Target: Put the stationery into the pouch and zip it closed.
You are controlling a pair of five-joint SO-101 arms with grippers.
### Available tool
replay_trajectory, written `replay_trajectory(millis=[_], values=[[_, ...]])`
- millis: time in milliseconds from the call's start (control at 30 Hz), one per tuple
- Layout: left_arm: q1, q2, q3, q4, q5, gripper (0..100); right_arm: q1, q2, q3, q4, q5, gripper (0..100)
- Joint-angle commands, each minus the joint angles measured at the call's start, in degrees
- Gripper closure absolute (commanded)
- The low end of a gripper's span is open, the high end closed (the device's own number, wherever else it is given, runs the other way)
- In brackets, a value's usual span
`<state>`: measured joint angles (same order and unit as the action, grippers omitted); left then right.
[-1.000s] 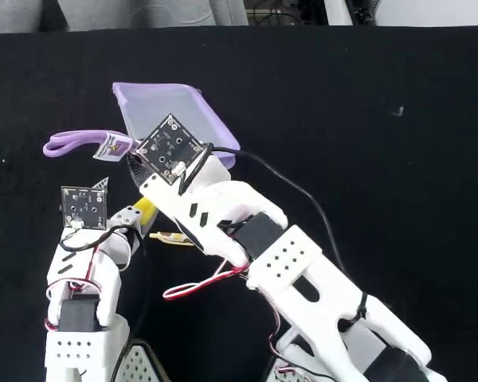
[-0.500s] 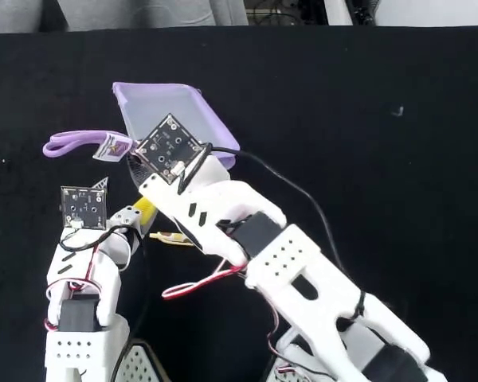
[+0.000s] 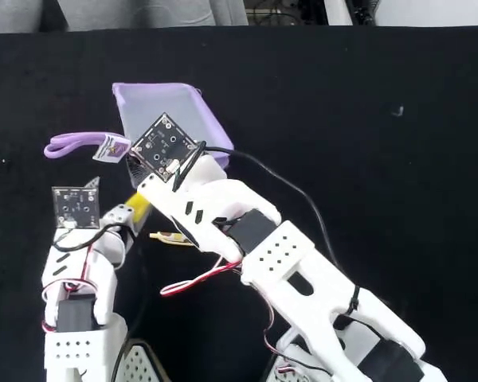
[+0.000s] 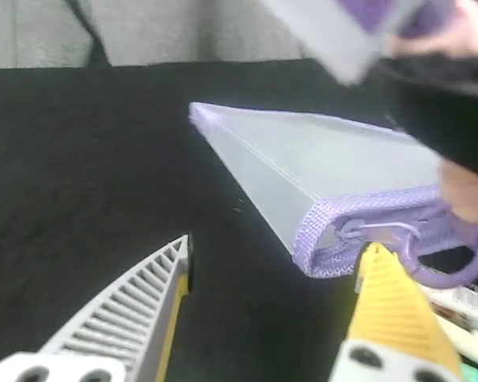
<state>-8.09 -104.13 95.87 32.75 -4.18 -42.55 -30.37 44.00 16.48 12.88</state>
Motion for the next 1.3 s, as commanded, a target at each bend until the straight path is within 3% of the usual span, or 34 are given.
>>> replay_trajectory(millis=[0, 1267], values=[[-2.8, -0.5, 1.5, -2.0, 0.2, 67, 0.2, -0.1, -1.0, -1.2, -0.3, 98.8], [-2.7, -0.4, 1.5, -1.6, 0.0, 67, 2.5, -0.1, -1.0, -1.2, -0.5, 98.8]])
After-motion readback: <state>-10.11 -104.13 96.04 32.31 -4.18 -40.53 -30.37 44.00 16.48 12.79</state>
